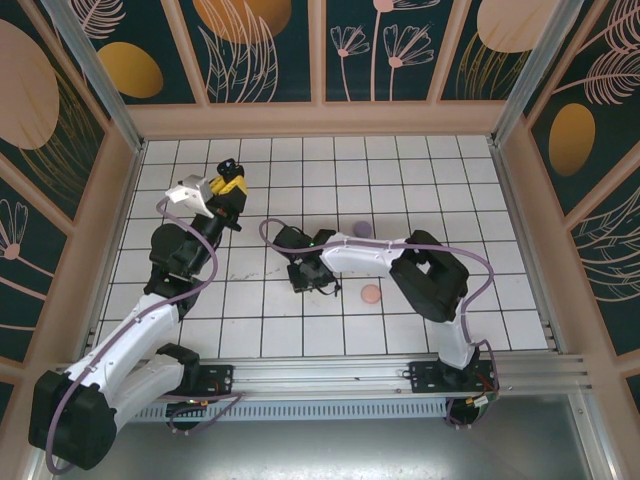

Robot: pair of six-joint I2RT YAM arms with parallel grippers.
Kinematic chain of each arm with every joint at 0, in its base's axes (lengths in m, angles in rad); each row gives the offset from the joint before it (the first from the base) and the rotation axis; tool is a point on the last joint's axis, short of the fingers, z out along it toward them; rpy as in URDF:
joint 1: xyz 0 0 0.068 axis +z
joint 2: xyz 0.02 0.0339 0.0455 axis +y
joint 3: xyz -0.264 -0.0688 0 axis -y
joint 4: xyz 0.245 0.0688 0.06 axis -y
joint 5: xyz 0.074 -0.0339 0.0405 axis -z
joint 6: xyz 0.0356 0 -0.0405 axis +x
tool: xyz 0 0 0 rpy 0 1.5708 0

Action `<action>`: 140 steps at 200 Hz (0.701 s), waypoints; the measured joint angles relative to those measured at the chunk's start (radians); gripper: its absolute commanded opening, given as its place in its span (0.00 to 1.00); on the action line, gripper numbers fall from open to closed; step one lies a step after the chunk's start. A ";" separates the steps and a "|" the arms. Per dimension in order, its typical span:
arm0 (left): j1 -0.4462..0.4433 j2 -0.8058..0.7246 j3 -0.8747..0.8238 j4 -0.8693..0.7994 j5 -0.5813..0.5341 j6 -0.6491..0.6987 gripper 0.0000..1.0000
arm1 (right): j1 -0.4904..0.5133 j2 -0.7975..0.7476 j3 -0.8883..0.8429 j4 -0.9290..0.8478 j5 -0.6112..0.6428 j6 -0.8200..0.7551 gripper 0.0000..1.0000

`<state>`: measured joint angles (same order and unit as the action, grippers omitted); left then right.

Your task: Insert the wireless bluetooth earbuds into the charging case

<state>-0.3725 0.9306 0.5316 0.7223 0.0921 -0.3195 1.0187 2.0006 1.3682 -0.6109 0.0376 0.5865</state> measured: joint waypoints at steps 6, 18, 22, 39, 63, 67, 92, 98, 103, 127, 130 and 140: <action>0.000 -0.002 -0.001 0.000 0.000 0.000 0.00 | 0.000 0.002 0.000 0.000 0.001 0.000 0.34; 0.000 -0.003 -0.002 0.000 0.000 0.000 0.00 | 0.001 0.003 0.002 -0.001 0.005 0.000 0.34; 0.000 -0.004 -0.002 0.000 0.000 0.000 0.00 | 0.000 0.004 0.003 -0.002 0.005 0.000 0.34; 0.000 -0.006 -0.003 0.000 0.000 0.000 0.00 | 0.001 0.006 0.006 -0.007 0.010 0.001 0.33; 0.000 -0.006 -0.003 0.000 0.000 0.000 0.00 | 0.001 0.008 0.006 -0.010 0.015 0.005 0.30; 0.000 -0.006 -0.003 0.000 0.000 0.000 0.00 | 0.001 0.008 0.006 -0.011 0.016 0.004 0.29; 0.000 -0.006 -0.003 0.000 0.000 0.000 0.00 | 0.001 0.012 0.012 -0.019 0.022 0.008 0.26; 0.000 -0.006 -0.004 0.000 0.000 0.000 0.00 | 0.001 0.012 0.013 -0.020 0.023 0.008 0.25; 0.000 -0.006 -0.004 0.000 0.000 0.000 0.00 | 0.001 0.012 0.013 -0.022 0.024 0.008 0.24; 0.000 -0.006 -0.005 0.000 0.001 0.000 0.00 | 0.001 0.013 0.013 -0.023 0.026 0.017 0.21; 0.000 -0.006 -0.005 0.000 0.001 0.000 0.00 | 0.001 0.013 0.013 -0.023 0.026 0.017 0.20; 0.000 -0.006 -0.005 0.000 0.003 0.000 0.00 | 0.001 0.013 0.013 -0.024 0.026 0.021 0.17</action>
<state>-0.3725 0.9245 0.5262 0.7227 0.0956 -0.3199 1.0195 2.0132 1.3815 -0.6346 0.0639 0.6071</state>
